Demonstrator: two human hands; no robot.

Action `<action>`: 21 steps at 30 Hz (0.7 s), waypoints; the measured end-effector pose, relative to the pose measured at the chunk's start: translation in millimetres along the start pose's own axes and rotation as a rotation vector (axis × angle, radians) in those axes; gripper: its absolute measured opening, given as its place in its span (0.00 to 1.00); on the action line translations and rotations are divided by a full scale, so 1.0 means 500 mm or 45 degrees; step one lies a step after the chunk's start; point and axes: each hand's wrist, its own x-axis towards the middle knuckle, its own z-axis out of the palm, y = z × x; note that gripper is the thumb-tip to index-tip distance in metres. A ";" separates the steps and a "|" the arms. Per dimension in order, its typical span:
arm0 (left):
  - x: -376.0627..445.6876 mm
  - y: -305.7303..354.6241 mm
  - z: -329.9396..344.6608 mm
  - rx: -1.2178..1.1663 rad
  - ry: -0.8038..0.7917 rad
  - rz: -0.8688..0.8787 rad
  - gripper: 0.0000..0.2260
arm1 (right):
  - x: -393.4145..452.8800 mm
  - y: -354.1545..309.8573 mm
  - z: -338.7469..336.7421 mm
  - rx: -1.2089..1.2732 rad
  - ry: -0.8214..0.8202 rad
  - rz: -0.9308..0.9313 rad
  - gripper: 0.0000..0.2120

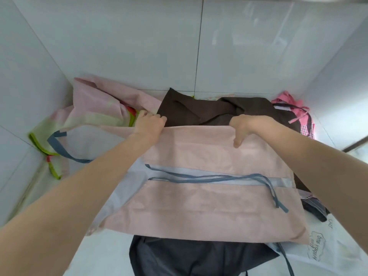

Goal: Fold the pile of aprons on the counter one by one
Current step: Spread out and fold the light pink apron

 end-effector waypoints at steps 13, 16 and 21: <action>-0.221 -0.013 -0.024 -0.249 -0.140 0.261 0.05 | -0.151 -0.039 0.063 -0.298 0.103 -0.011 0.08; -0.294 0.024 0.020 -0.315 -0.382 0.452 0.08 | -0.175 -0.049 0.141 -0.345 -0.045 -0.083 0.15; -0.340 0.074 0.079 -0.165 -0.548 0.504 0.06 | -0.187 -0.072 0.268 -0.388 -0.146 -0.129 0.17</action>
